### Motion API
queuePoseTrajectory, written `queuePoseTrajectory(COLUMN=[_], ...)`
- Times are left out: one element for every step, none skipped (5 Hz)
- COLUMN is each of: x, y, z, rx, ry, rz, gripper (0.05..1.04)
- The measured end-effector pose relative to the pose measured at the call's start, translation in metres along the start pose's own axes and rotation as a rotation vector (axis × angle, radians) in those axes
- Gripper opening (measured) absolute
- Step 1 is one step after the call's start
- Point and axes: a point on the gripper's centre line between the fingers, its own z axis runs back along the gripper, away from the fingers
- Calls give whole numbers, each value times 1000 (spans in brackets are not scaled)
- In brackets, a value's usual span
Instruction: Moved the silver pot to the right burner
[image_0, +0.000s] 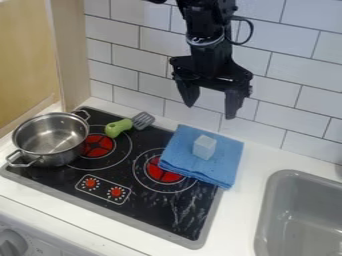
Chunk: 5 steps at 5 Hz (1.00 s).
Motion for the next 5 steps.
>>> queuePoseTrajectory(x=[-19,-38,-45,-51,-56], y=[0,4,9,17,34], z=[-13,-9,-1,6,19], rx=[2,15,46,70,120], ry=[65,106,123,129,117], rz=[0,-38,-54,-29,18], gripper=[998,998,998,998,998])
